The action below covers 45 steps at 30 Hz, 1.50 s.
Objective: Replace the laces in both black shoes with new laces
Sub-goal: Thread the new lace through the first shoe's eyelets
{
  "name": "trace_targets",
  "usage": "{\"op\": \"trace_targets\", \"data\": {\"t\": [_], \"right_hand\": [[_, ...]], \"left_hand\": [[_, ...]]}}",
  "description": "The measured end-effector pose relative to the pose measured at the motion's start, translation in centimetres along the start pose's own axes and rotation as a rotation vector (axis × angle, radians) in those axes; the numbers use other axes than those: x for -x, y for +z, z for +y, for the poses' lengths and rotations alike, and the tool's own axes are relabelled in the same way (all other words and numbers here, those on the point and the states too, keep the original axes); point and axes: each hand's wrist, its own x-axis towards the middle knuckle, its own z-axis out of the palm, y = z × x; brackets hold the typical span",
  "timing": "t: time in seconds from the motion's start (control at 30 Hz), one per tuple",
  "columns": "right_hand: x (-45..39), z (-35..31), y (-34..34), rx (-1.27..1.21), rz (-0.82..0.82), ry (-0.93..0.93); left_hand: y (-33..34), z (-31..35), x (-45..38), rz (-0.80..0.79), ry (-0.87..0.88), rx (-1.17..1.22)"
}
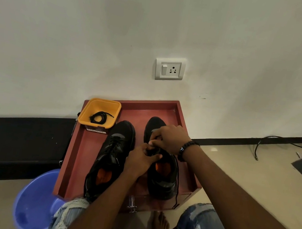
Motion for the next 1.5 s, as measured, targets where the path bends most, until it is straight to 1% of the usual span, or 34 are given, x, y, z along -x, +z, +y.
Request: {"op": "trace_targets", "data": {"t": [0.07, 0.17, 0.3, 0.37, 0.47, 0.53, 0.6, 0.7, 0.77, 0.83, 0.9, 0.97, 1.1, 1.27, 1.37, 1.43, 1.5], "right_hand": [[-0.1, -0.1, 0.1, -0.075, 0.007, 0.016], [-0.3, 0.5, 0.5, -0.311, 0.070, 0.068], [0.7, 1.5, -0.4, -0.668, 0.258, 0.088], [1.1, 1.6, -0.7, -0.734, 0.253, 0.081], [1.5, 2.0, -0.3, -0.640, 0.199, 0.085], [2.2, 2.7, -0.3, -0.652, 0.227, 0.120], [3.4, 3.1, 0.1, -0.652, 0.248, 0.195], [4.7, 2.1, 2.8, -0.547, 0.164, 0.363], [4.9, 1.0, 5.2, -0.626, 0.109, 0.407], [4.9, 0.8, 6.5, -0.706, 0.136, 0.437], [5.0, 1.0, 6.8, -0.718, 0.185, 0.498], [5.1, 1.2, 7.1, -0.718, 0.212, 0.538], [4.9, 1.7, 7.3, -0.731, 0.207, 0.581], [4.8, 1.9, 7.6, -0.710, 0.221, 0.620], [4.8, 1.3, 7.7, -0.722, 0.216, 0.614], [5.0, 1.0, 7.7, -0.706, 0.207, 0.611], [5.1, 0.8, 7.5, -0.652, 0.189, 0.620]], "left_hand": [[0.0, 0.0, 0.0, 0.000, 0.002, 0.012], [-0.1, 0.1, 0.1, 0.007, -0.012, 0.016], [0.1, 0.2, 0.0, 0.012, -0.011, -0.037], [0.0, 0.3, -0.1, 0.006, -0.013, -0.039], [-0.5, 0.1, -0.1, -0.038, 0.000, 0.014], [-1.0, 0.0, 0.1, -0.033, 0.007, 0.042], [-1.6, 0.2, 0.2, 0.009, 0.026, -0.016], [-1.8, 0.7, 0.2, 0.024, 0.042, -0.103], [-1.6, 1.1, 0.3, -0.014, 0.023, -0.097], [-1.5, 1.4, 0.5, -0.056, 0.012, -0.069], [-2.1, 1.4, 0.8, -0.070, 0.008, -0.063], [-3.1, 1.3, 1.0, -0.088, -0.026, 0.008], [-5.0, 1.7, 1.7, -0.146, -0.106, 0.231], [-8.3, 1.2, 2.6, -0.088, -0.152, 0.317], [-10.3, 0.6, 3.3, 0.031, -0.177, 0.251], [-11.6, 0.0, 4.0, 0.099, -0.172, 0.132], [-12.4, -0.9, 4.7, 0.091, -0.184, 0.012]]}}
